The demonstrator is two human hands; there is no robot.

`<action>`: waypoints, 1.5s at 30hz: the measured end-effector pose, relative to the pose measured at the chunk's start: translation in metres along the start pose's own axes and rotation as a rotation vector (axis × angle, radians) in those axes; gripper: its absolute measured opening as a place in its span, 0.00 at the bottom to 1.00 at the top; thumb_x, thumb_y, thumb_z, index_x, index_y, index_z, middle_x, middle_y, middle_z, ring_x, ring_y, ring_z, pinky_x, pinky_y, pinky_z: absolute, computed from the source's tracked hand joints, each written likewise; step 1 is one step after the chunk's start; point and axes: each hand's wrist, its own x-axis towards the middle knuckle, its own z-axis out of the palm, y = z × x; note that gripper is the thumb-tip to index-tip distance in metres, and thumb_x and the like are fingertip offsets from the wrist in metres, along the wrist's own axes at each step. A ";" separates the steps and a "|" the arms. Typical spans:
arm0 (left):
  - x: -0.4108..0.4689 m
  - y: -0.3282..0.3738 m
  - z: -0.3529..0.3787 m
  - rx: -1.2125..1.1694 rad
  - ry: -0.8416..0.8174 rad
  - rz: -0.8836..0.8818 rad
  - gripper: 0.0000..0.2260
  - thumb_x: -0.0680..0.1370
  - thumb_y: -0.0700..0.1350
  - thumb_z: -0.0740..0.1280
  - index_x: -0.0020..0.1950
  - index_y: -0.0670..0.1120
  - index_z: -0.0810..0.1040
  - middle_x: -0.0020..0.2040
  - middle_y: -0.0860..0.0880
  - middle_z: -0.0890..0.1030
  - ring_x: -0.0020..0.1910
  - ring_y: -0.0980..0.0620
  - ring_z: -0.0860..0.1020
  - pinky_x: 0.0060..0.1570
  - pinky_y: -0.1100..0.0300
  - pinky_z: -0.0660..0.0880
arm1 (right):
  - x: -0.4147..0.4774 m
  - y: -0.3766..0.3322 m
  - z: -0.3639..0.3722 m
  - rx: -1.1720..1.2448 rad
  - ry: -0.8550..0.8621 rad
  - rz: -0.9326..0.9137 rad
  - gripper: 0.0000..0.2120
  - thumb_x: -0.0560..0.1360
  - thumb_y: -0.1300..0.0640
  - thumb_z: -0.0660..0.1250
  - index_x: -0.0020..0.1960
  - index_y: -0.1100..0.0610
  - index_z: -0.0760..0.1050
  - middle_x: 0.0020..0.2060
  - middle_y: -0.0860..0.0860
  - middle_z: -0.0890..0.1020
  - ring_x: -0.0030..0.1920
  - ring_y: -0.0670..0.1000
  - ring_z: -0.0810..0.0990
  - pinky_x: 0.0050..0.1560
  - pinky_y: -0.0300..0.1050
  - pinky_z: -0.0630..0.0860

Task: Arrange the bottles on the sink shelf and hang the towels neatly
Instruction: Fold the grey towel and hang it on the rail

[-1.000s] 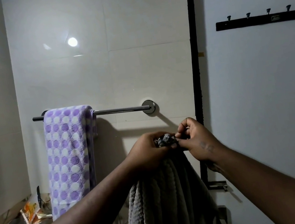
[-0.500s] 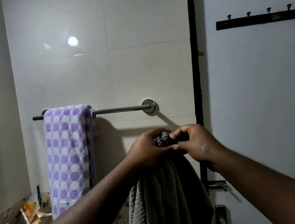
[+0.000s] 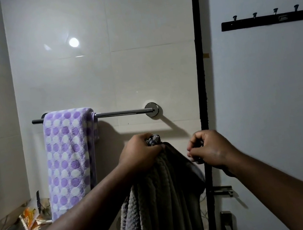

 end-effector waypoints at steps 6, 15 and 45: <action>0.002 0.011 0.005 -0.041 -0.029 -0.023 0.12 0.63 0.62 0.71 0.37 0.55 0.81 0.36 0.55 0.84 0.38 0.53 0.81 0.43 0.56 0.77 | -0.001 0.006 0.026 -0.003 -0.163 -0.052 0.09 0.72 0.52 0.76 0.50 0.48 0.78 0.43 0.49 0.84 0.42 0.51 0.84 0.46 0.53 0.83; 0.004 -0.001 -0.002 -0.061 0.011 -0.044 0.10 0.64 0.60 0.73 0.34 0.55 0.80 0.31 0.58 0.80 0.35 0.55 0.78 0.41 0.56 0.75 | 0.001 0.026 0.026 -0.132 -0.001 -0.060 0.06 0.78 0.53 0.70 0.44 0.54 0.80 0.37 0.50 0.84 0.39 0.50 0.82 0.44 0.47 0.78; 0.014 0.021 0.026 -0.764 -0.120 -0.457 0.14 0.81 0.49 0.71 0.43 0.41 0.74 0.38 0.44 0.74 0.28 0.48 0.72 0.35 0.57 0.74 | -0.020 -0.016 0.052 0.763 -0.450 0.162 0.04 0.79 0.61 0.69 0.52 0.57 0.82 0.48 0.59 0.85 0.45 0.55 0.85 0.53 0.53 0.82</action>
